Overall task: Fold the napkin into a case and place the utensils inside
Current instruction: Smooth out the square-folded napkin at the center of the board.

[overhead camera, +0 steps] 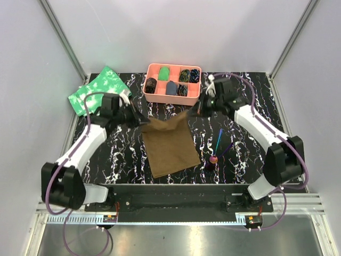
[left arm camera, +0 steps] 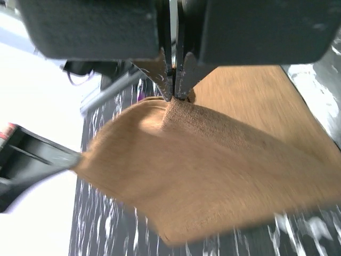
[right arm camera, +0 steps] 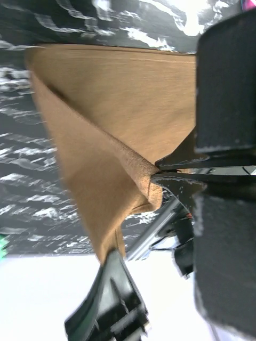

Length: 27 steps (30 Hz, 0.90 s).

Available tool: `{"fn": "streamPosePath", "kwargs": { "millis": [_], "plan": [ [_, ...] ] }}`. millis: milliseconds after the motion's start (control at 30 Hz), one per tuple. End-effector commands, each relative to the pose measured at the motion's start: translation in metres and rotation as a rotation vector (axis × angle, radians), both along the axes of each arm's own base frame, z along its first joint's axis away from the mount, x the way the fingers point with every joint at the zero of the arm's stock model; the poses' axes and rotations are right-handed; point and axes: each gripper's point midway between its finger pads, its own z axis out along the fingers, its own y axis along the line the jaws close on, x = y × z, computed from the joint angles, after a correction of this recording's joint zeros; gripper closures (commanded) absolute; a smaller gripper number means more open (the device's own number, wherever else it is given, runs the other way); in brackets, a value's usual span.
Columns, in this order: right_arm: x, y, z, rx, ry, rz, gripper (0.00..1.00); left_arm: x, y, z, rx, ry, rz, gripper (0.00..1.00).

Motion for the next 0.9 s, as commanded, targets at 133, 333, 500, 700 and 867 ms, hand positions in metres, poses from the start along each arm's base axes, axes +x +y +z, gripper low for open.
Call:
{"fn": "streamPosePath", "kwargs": {
  "millis": [133, 333, 500, 700, 867],
  "plan": [
    [0.062, -0.006, 0.033, -0.041, -0.056, -0.013, 1.0, 0.082, 0.004, 0.036, 0.012, -0.077, -0.008, 1.0],
    [0.076, -0.006, 0.055, -0.04, -0.09, -0.015, 1.0, 0.114, 0.002, 0.069, -0.014, -0.143, 0.003, 1.0],
    [0.081, -0.01, 0.063, -0.045, -0.097, -0.018, 1.0, 0.131, 0.005, 0.1, -0.032, -0.197, 0.012, 1.0],
    [0.08, -0.014, 0.07, -0.045, -0.106, -0.017, 1.0, 0.137, 0.006, 0.1, -0.037, -0.178, -0.003, 1.0],
    [0.066, -0.021, 0.071, -0.053, -0.108, -0.007, 1.0, 0.122, 0.005, 0.087, -0.044, -0.146, -0.025, 1.0]
  ]
}}
